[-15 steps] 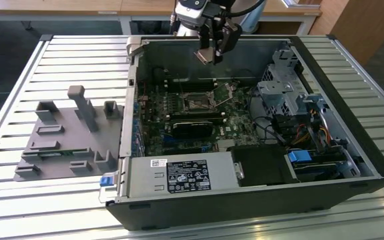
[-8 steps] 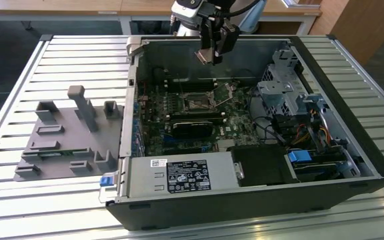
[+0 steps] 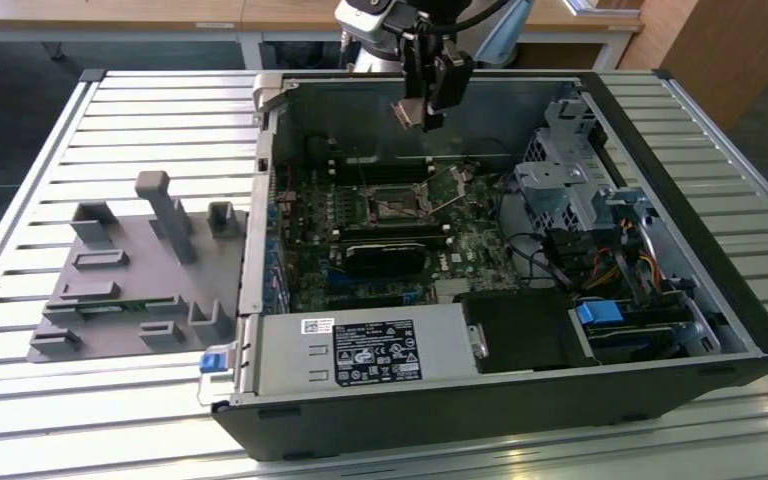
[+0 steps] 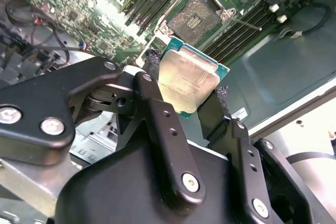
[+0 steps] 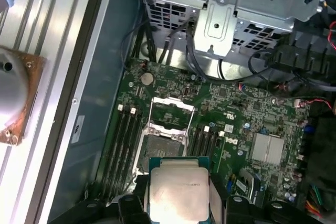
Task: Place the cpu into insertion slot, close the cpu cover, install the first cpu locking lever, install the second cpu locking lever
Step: 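Place the cpu into insertion slot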
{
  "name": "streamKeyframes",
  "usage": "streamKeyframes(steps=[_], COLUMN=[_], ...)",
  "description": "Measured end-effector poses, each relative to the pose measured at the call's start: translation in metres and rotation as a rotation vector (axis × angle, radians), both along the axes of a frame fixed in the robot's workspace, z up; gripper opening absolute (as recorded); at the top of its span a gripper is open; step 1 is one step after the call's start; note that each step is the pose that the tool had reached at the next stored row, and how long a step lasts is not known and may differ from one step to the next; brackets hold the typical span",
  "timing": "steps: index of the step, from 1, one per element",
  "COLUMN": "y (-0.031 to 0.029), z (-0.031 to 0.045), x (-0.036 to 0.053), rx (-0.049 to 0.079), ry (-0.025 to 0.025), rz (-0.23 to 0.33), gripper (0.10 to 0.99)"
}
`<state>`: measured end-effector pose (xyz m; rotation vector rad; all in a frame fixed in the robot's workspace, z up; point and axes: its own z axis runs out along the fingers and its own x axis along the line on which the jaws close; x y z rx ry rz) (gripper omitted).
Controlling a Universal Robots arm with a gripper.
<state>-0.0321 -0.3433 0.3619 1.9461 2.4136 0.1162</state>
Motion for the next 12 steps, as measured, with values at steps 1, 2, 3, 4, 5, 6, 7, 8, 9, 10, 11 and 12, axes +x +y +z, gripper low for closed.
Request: streamKeyframes(steps=[1, 2, 3, 4, 5, 6, 7, 8, 9, 10, 11, 12], y=[0.0000, 0.0000, 0.0000, 0.0000, 0.0000, 0.0000, 0.0000, 0.0000, 0.0000, 0.0000, 0.0001, 0.0007], z=[-0.0001, -0.0002, -0.0003, -0.0004, -0.0005, -0.0006, -0.0008, -0.0010, -0.0012, -0.0014, -0.0017, -0.0022], x=[0.0000, 0.0000, 0.0000, 0.0000, 0.0000, 0.0000, 0.0000, 0.0000, 0.0000, 0.0000, 0.0000, 0.0000], rx=[0.000, 0.000, 0.000, 0.000, 0.000, 0.000, 0.000, 0.000, 0.000, 0.000, 0.000, 0.000], ry=[0.0000, 0.0001, 0.0000, 0.0000, 0.0000, 0.0001, 0.0000, 0.0000, 0.0000, 0.0000, 0.0000, 0.0002], rz=[-0.016, -0.032, -0.051, -0.068, -0.085, -0.103, -0.121, -0.139, -0.158, -0.175, -0.189, -0.198], gripper=[0.541, 0.541, 0.541, 0.541, 0.541, 0.541, 0.541, 0.541, 0.541, 0.541, 0.541, 0.541])
